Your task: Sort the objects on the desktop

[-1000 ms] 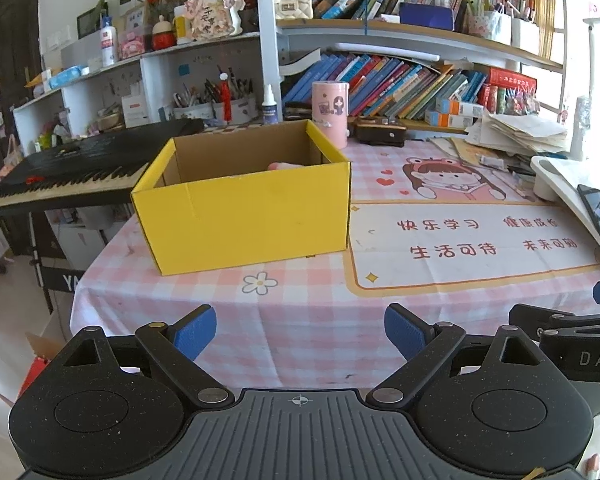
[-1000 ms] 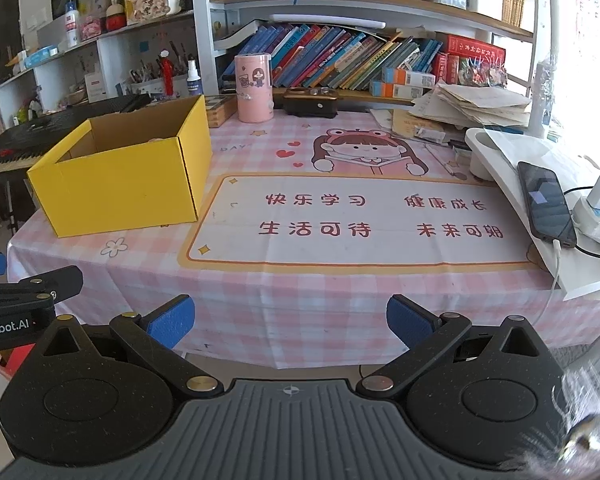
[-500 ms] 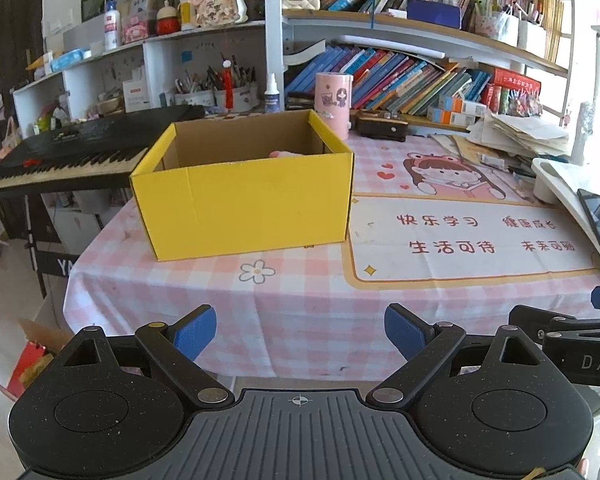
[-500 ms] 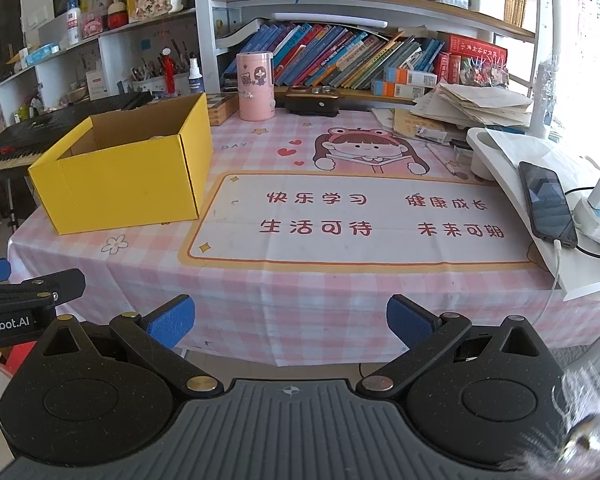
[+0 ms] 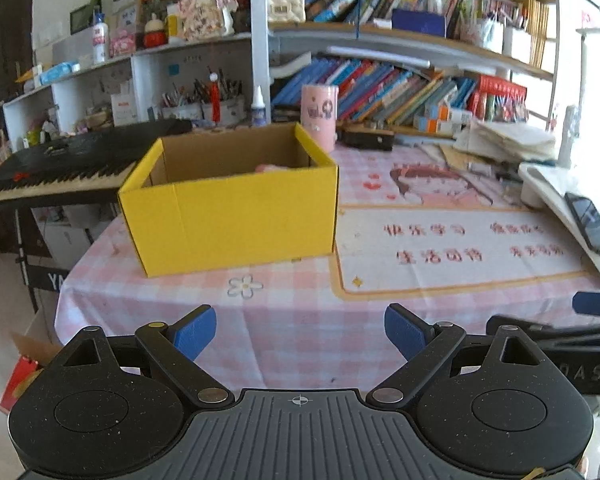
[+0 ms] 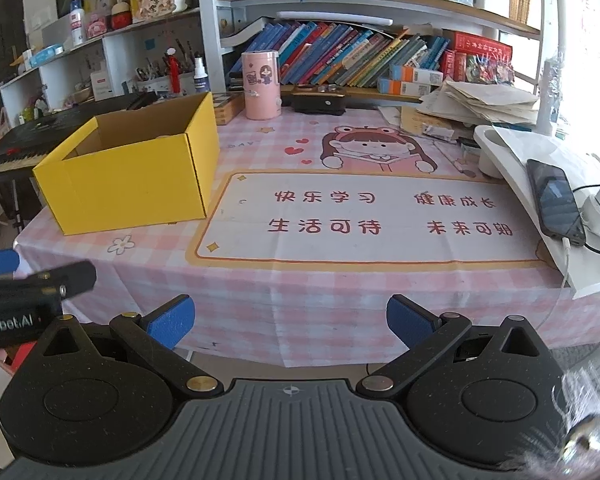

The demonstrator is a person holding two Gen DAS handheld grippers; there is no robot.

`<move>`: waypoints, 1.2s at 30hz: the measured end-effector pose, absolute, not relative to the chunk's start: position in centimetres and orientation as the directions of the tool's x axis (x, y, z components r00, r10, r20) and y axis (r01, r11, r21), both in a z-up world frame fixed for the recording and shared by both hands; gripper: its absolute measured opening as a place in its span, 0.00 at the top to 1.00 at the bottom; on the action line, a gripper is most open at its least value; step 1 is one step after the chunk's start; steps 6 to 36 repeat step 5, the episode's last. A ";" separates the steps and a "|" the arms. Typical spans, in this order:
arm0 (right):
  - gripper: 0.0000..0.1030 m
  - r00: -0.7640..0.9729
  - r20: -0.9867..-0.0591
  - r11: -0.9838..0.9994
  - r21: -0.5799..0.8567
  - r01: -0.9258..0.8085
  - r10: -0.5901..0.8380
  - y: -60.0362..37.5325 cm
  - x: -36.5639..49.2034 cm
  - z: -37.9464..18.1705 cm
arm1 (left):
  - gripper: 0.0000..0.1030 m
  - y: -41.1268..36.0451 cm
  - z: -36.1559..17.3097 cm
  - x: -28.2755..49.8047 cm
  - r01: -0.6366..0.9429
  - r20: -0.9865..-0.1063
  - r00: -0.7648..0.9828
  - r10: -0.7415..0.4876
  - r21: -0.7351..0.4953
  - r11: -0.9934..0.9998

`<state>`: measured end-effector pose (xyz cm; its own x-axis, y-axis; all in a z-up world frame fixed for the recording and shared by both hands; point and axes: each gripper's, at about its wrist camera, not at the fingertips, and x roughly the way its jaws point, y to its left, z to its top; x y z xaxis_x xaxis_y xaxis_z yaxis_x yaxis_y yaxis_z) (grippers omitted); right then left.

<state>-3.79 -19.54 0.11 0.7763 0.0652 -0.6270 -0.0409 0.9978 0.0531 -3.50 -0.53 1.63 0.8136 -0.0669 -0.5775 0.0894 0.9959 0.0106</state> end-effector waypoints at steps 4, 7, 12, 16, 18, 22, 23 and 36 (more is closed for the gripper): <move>0.00 0.773 -0.630 0.997 0.053 -0.055 0.076 -19.4 -3.4 0.2 | 0.09 -0.6 1.6 -3.1 0.075 -0.585 0.810 -0.051 0.018 0.997; 0.00 0.771 -0.631 0.997 0.055 -0.060 0.081 -19.5 -3.2 0.2 | 0.09 -0.5 1.6 -2.9 0.070 -0.589 0.806 -0.047 0.015 0.997; 0.00 0.771 -0.631 0.997 0.055 -0.060 0.081 -19.5 -3.2 0.2 | 0.09 -0.5 1.6 -2.9 0.070 -0.589 0.806 -0.047 0.015 0.997; 0.00 0.771 -0.631 0.997 0.055 -0.060 0.081 -19.5 -3.2 0.2 | 0.09 -0.5 1.6 -2.9 0.070 -0.589 0.806 -0.047 0.015 0.997; 0.00 0.771 -0.631 0.997 0.055 -0.060 0.081 -19.5 -3.2 0.2 | 0.09 -0.5 1.6 -2.9 0.070 -0.589 0.806 -0.047 0.015 0.997; 0.00 0.771 -0.631 0.997 0.055 -0.060 0.081 -19.5 -3.2 0.2 | 0.09 -0.5 1.6 -2.9 0.070 -0.589 0.806 -0.047 0.015 0.997; 0.00 0.771 -0.631 0.997 0.055 -0.060 0.081 -19.5 -3.2 0.2 | 0.09 -0.5 1.6 -2.9 0.070 -0.589 0.806 -0.047 0.015 0.997; 0.00 0.771 -0.631 0.997 0.055 -0.060 0.081 -19.5 -3.2 0.2 | 0.09 -0.5 1.6 -2.9 0.070 -0.589 0.806 -0.047 0.015 0.997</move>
